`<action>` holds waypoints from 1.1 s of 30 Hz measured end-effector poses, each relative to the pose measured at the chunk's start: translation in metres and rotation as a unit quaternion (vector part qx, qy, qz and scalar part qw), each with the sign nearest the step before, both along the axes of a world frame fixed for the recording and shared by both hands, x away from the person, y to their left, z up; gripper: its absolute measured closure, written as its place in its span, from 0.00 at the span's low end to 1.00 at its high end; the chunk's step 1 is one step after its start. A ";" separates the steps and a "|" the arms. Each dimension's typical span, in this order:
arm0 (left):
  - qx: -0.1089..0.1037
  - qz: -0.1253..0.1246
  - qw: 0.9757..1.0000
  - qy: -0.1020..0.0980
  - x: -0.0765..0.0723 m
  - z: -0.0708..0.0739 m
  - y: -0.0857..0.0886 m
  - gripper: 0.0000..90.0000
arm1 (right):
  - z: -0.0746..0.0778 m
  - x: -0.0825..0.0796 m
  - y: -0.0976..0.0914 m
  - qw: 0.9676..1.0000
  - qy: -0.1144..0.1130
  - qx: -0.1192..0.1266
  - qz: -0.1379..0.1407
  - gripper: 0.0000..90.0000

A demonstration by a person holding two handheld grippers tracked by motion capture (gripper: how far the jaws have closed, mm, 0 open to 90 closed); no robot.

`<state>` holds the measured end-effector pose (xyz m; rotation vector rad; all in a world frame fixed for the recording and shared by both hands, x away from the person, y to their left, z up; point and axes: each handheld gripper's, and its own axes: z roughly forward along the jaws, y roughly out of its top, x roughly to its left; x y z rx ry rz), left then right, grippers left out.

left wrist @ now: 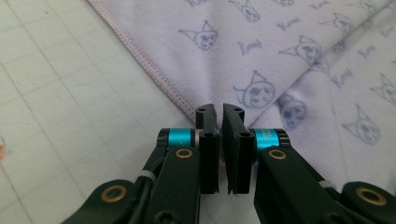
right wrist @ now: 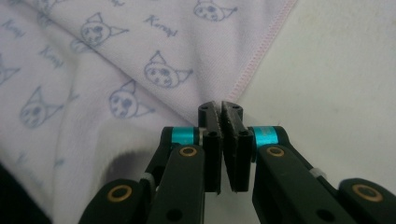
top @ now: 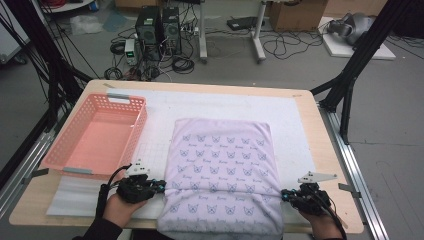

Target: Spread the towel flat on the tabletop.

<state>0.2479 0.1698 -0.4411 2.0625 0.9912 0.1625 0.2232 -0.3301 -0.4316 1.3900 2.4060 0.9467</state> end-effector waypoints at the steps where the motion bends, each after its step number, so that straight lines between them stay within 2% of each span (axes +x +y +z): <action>1: -0.001 -0.002 1.000 0.000 -0.002 0.000 0.000 0.94 | 0.000 -0.003 -0.001 1.000 0.002 -0.002 0.004 0.96; 4: -0.004 -0.007 1.000 -0.006 -0.003 0.003 -0.002 0.93 | 0.003 -0.009 -0.001 1.000 0.003 -0.005 0.011 0.96; 5: -0.009 -0.004 1.000 -0.012 -0.001 0.003 -0.004 0.88 | 0.004 -0.009 0.000 1.000 0.000 -0.004 0.009 0.94; 6: -0.016 0.005 1.000 -0.017 0.001 0.003 -0.005 0.74 | 0.005 -0.008 -0.001 1.000 -0.008 -0.004 0.008 0.87; 8: -0.033 0.020 0.999 -0.024 0.007 0.004 -0.006 0.57 | 0.006 -0.005 -0.001 1.000 -0.021 0.000 -0.005 0.74; 10: -0.041 0.025 0.998 -0.036 0.014 0.007 -0.006 0.52 | 0.006 0.000 -0.002 0.999 -0.035 0.004 -0.015 0.66; 14: -0.065 0.035 0.995 -0.061 0.033 0.016 -0.009 0.49 | 0.008 0.013 -0.001 0.998 -0.062 0.009 -0.030 0.58; 16: -0.073 0.043 0.994 -0.064 0.045 0.018 -0.012 0.47 | 0.010 0.023 0.000 0.996 -0.079 0.009 -0.036 0.55; 19: -0.072 0.057 0.993 -0.068 0.064 0.018 -0.018 0.47 | 0.012 0.039 0.000 0.994 -0.098 0.017 -0.047 0.52; 24: -0.065 0.073 0.992 -0.075 0.087 0.016 -0.027 0.47 | 0.012 0.062 0.005 0.993 -0.105 0.022 -0.050 0.49; 27: -0.084 0.099 0.989 -0.067 0.103 0.018 -0.027 0.47 | 0.011 0.077 0.005 0.993 -0.108 0.022 -0.048 0.49; 31: -0.106 0.106 0.987 -0.064 0.125 0.021 -0.024 0.47 | 0.009 0.101 0.004 0.993 -0.104 0.026 -0.051 0.47; 33: -0.141 0.114 0.980 -0.080 0.132 0.017 -0.021 0.47 | 0.009 0.109 0.004 0.993 -0.108 0.026 -0.050 0.46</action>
